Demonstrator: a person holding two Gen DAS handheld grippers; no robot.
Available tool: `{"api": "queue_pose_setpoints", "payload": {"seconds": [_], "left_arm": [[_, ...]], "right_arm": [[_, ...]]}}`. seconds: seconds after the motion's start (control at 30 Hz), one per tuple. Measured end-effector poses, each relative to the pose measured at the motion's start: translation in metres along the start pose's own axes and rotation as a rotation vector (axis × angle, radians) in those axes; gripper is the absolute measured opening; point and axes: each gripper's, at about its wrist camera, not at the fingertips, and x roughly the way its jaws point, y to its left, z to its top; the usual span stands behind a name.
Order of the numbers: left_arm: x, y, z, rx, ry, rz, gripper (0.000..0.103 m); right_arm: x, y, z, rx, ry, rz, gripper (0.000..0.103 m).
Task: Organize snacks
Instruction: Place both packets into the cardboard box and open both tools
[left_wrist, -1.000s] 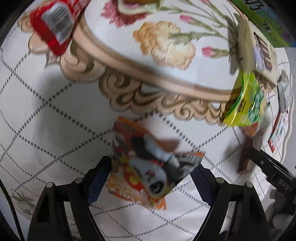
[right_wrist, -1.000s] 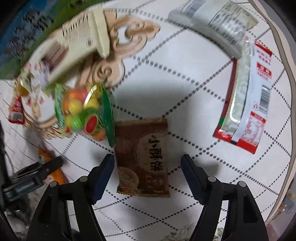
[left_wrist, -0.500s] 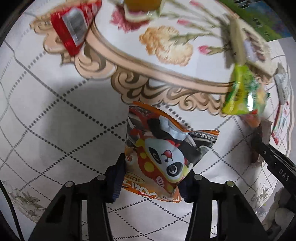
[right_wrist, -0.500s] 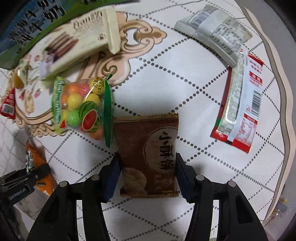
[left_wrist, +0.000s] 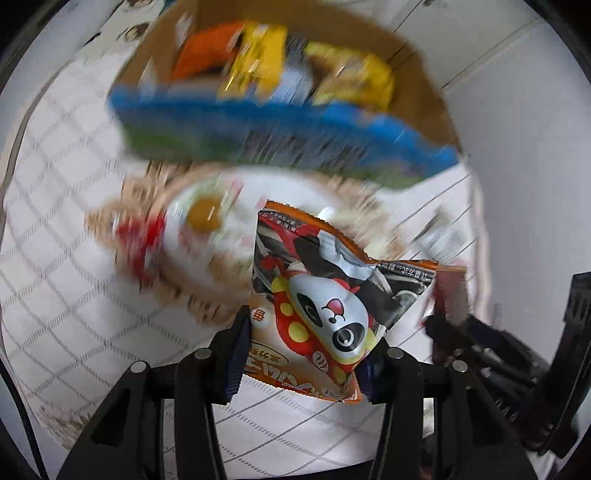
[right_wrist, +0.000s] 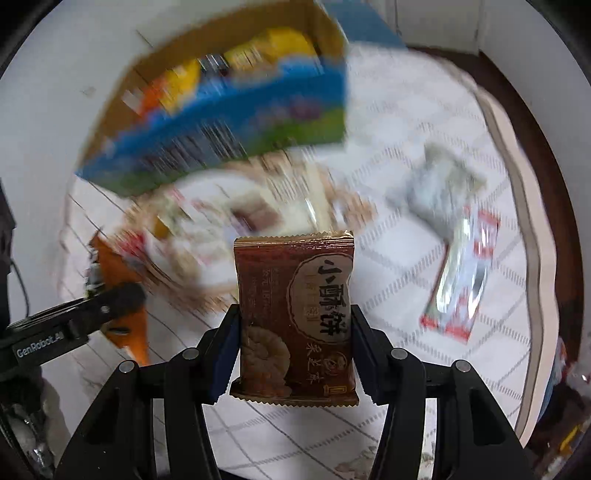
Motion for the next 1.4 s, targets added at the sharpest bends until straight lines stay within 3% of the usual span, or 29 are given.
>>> {"api": "queue_pose_setpoints", "payload": {"seconds": [0.03, 0.2, 0.27, 0.4, 0.57, 0.7, 0.93, 0.97, 1.0, 1.03, 1.07, 1.1, 1.27, 1.4], "left_arm": [[-0.006, 0.001, 0.03, 0.007, -0.014, -0.01, 0.046], [-0.039, -0.023, 0.09, 0.058, -0.085, -0.011, 0.046], [-0.036, -0.029, 0.113, 0.06, -0.09, -0.001, 0.046], [0.002, -0.036, 0.174, 0.032, -0.048, 0.003, 0.046], [0.053, -0.03, 0.23, -0.008, 0.043, 0.01, 0.046], [0.09, -0.026, 0.248, -0.018, 0.12, 0.043, 0.046], [0.138, -0.02, 0.25, -0.03, 0.23, 0.089, 0.048], [0.141, -0.018, 0.249, -0.033, 0.231, 0.092, 0.05], [0.143, -0.017, 0.249, -0.033, 0.228, 0.09, 0.064], [0.145, -0.017, 0.249, -0.034, 0.231, 0.088, 0.084], [0.145, -0.016, 0.249, -0.034, 0.224, 0.091, 0.089], [0.144, -0.017, 0.249, -0.031, 0.206, 0.098, 0.089], [0.13, -0.016, 0.245, -0.031, 0.152, 0.122, 0.089], [0.11, -0.013, 0.235, -0.015, 0.084, 0.183, 0.089]], "right_arm": [[-0.012, 0.007, 0.01, -0.003, -0.028, 0.019, 0.058], [-0.049, 0.045, 0.067, -0.046, -0.158, 0.067, 0.058], [-0.047, 0.056, 0.094, -0.061, -0.187, 0.071, 0.058], [-0.038, 0.067, 0.145, -0.097, -0.219, 0.047, 0.058], [-0.004, 0.065, 0.198, -0.091, -0.184, 0.032, 0.058], [0.032, 0.059, 0.223, -0.078, -0.129, 0.015, 0.058], [0.094, 0.055, 0.233, -0.087, 0.027, 0.003, 0.059], [0.103, 0.054, 0.234, -0.081, 0.061, -0.002, 0.064], [0.111, 0.054, 0.234, -0.084, 0.089, -0.017, 0.075], [0.115, 0.055, 0.234, -0.093, 0.096, -0.021, 0.079], [0.117, 0.056, 0.233, -0.101, 0.099, -0.03, 0.088], [0.118, 0.057, 0.232, -0.105, 0.104, -0.031, 0.093], [0.119, 0.058, 0.233, -0.119, 0.096, -0.057, 0.093], [0.112, 0.056, 0.231, -0.115, 0.079, -0.064, 0.093]]}}
